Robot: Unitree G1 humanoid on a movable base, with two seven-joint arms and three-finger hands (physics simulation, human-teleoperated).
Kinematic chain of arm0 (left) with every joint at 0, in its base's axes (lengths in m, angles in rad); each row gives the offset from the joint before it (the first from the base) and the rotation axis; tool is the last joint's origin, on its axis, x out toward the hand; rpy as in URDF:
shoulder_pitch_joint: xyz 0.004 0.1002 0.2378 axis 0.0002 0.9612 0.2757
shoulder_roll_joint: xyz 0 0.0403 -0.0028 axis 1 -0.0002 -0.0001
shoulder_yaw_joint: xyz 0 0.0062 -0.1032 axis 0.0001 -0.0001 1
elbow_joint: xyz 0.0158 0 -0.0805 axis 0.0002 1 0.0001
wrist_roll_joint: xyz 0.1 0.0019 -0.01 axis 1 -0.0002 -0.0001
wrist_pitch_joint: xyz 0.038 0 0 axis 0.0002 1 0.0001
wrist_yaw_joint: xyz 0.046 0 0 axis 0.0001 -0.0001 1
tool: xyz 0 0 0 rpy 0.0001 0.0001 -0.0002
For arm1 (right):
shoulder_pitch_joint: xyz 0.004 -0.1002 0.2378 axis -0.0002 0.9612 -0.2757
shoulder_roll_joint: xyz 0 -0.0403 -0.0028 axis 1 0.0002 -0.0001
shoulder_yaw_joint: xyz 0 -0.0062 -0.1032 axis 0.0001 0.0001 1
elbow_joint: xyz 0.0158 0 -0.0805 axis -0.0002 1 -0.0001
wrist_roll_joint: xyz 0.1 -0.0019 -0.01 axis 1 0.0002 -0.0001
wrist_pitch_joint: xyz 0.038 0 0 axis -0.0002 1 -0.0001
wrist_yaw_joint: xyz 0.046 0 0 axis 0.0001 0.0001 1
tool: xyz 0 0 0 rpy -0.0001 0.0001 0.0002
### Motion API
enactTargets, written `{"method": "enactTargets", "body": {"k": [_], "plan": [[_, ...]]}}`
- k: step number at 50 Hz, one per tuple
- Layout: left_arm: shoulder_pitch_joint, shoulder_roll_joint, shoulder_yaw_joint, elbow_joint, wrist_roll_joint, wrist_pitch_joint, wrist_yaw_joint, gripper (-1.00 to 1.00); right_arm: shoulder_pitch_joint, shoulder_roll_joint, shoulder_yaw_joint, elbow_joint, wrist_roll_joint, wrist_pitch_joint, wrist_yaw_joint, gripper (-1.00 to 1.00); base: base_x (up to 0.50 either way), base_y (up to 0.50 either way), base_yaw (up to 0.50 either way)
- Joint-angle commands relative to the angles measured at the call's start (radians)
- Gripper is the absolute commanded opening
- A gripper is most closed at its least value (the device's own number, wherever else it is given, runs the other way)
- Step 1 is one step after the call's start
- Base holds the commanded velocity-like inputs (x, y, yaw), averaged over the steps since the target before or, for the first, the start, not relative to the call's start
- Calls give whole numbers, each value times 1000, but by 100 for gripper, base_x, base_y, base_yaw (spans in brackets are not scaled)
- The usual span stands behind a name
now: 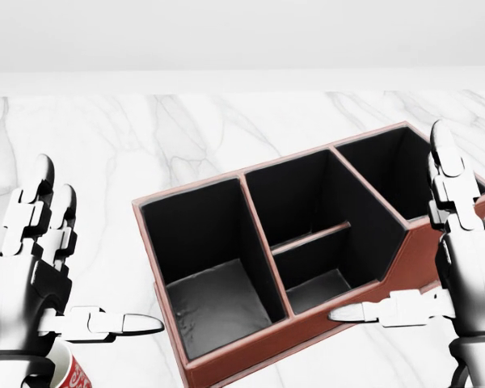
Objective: Pick up the book and place it in the back compartment of the caddy.
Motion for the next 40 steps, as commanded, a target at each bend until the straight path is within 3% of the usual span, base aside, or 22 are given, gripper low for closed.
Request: {"method": "enactTargets", "body": {"k": [1, 19, 40], "plan": [[-1, 0, 1, 3, 0, 0, 0, 100, -12, -25, -67, 4, -107, 0, 49, 100, 0, 0, 0], [-7, 3, 11, 13, -5, 0, -2, 100, 5, -51, -167, -32, -215, 0, 142, 100, 0, 0, 0], [-9, 4, 16, 5, -6, 0, 0, 100, 49, -36, -219, -60, -311, 0, 235, 100, 0, 0, 0]]}}
